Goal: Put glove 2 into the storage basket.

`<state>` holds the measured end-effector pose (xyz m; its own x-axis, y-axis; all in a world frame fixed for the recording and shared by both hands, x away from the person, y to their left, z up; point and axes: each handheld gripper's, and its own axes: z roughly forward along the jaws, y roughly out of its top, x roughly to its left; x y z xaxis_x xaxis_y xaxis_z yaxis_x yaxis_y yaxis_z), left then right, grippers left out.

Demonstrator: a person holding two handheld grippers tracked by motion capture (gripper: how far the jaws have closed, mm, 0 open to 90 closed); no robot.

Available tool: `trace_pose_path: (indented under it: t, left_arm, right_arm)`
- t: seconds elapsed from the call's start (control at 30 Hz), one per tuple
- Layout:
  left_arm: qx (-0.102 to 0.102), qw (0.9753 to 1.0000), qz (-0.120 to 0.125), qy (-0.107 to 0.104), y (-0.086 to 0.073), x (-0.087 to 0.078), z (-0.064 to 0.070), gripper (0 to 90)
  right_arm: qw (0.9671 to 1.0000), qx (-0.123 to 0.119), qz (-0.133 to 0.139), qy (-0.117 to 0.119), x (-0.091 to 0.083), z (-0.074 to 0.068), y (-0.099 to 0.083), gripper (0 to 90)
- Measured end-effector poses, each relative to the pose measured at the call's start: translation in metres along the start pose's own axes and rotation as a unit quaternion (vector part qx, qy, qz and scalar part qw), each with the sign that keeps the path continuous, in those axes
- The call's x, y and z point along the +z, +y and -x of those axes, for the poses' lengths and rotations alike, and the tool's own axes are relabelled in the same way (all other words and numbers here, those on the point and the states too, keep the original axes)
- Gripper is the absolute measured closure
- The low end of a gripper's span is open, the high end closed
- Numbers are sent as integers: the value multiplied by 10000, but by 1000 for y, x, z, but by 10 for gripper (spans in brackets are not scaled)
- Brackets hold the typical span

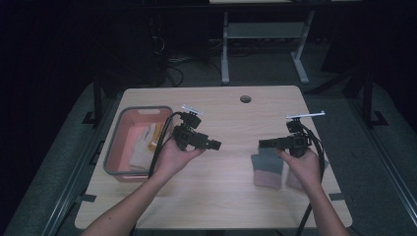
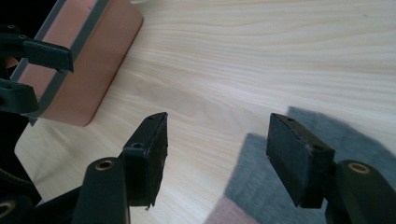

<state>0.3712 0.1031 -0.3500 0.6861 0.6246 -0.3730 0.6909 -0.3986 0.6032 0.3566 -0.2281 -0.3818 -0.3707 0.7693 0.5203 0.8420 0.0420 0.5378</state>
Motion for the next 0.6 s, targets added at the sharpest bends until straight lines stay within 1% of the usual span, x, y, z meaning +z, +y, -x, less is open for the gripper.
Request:
trace_pose_path:
  t: [0.07, 0.1, 0.17, 0.27, 0.33, 0.47, 0.53, 0.6]
  left_arm:
    - [15, 10000, -50, -11, 1, 6, 3, 314]
    - [17, 10000, -62, 4, 2, 9, 4, 301]
    - [43, 9999, -120, -40, 3, 18, 7, 289]
    - [96, 9998, -146, -69, 7, 27, 13, 289]
    - [128, 9997, -185, -110, 9, 32, 16, 287]
    - [185, 9996, -180, -150, 12, 41, 24, 279]
    - [204, 9995, -189, -173, 13, 44, 27, 275]
    - [222, 9994, -210, -185, 14, 48, 30, 273]
  right_arm:
    - [10000, -1, -4, -50, -3, 5, -3, 376]
    - [10000, 41, 17, -43, -5, 7, -5, 371]
    - [9999, 107, 66, -11, -9, 13, -10, 362]
    - [9999, 111, 92, -81, -15, 18, -15, 362]
    - [9997, 92, 113, -172, -19, 22, -18, 361]
    - [9992, 71, 153, -351, -30, 30, -25, 363]
    - [9989, 128, 181, -420, -36, 34, -29, 364]
    - [9980, 106, 166, -592, -41, 38, -33, 366]
